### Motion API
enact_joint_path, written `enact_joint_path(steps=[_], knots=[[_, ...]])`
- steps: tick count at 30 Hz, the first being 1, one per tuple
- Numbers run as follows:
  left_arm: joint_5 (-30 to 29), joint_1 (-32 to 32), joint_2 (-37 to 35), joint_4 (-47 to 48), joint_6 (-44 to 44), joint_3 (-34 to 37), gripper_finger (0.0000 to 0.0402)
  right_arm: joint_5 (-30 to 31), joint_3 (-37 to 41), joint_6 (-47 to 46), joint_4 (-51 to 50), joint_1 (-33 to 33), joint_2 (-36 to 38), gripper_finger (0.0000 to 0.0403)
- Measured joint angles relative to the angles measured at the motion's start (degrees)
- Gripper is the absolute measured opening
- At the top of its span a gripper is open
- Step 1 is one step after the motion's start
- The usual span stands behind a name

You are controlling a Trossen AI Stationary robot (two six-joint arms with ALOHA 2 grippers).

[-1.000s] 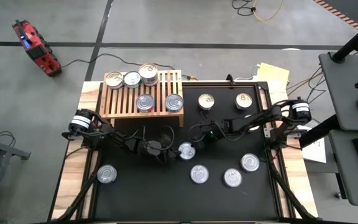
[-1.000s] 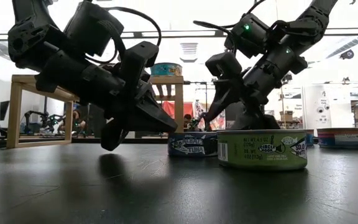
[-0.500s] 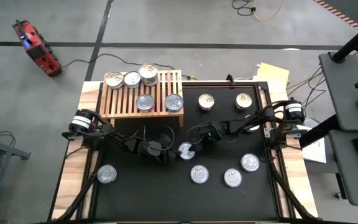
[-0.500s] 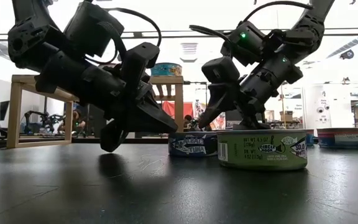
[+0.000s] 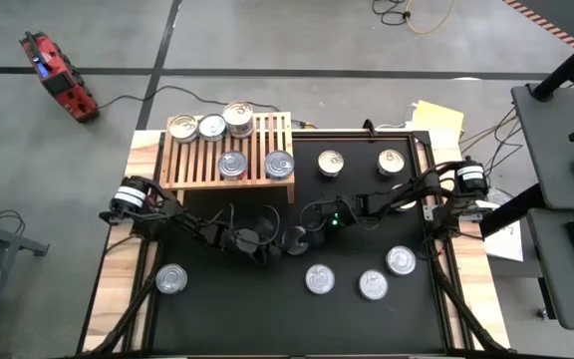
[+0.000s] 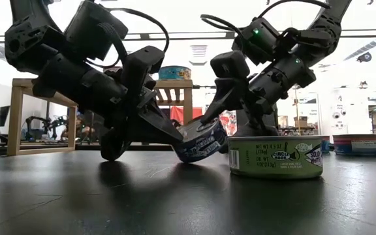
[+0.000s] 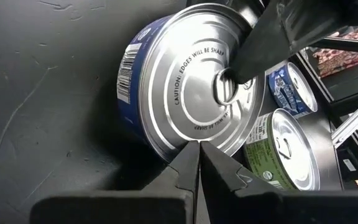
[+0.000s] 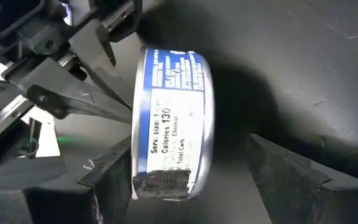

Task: Stack canned seafood by type on shelf
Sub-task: Put the top blue tuna can on the shelf

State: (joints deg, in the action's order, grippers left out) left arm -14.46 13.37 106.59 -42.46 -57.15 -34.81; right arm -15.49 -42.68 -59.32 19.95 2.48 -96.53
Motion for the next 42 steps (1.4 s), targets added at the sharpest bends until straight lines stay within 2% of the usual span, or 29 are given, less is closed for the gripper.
enact_joint_path(steps=[12, 19, 26, 36, 42], knots=[[-0.02, -0.02, 0.11, 0.2, 1.07, -0.68, 0.0, 0.5, 0.02, 7.95, 1.3, -0.39, 0.0, 0.0285], [-0.06, -0.02, 0.11, 0.03, 1.21, -0.7, 0.0, 0.55, -0.9, 9.85, 3.1, -0.5, 0.0, 0.0259], [-0.53, -0.02, 0.11, -0.31, 1.34, -0.74, 0.0, 0.57, -1.05, 9.61, 2.86, -0.5, 0.0, 0.0239], [-1.09, -0.02, 0.15, -0.61, 1.21, -0.98, 0.0, 0.54, -1.05, 7.36, 0.44, -0.61, 0.0, 0.0251], [-1.21, -0.02, 0.15, -0.61, 1.27, -1.01, 0.0, 0.35, -1.05, 6.57, 0.43, -1.26, 0.0, 0.0235]])
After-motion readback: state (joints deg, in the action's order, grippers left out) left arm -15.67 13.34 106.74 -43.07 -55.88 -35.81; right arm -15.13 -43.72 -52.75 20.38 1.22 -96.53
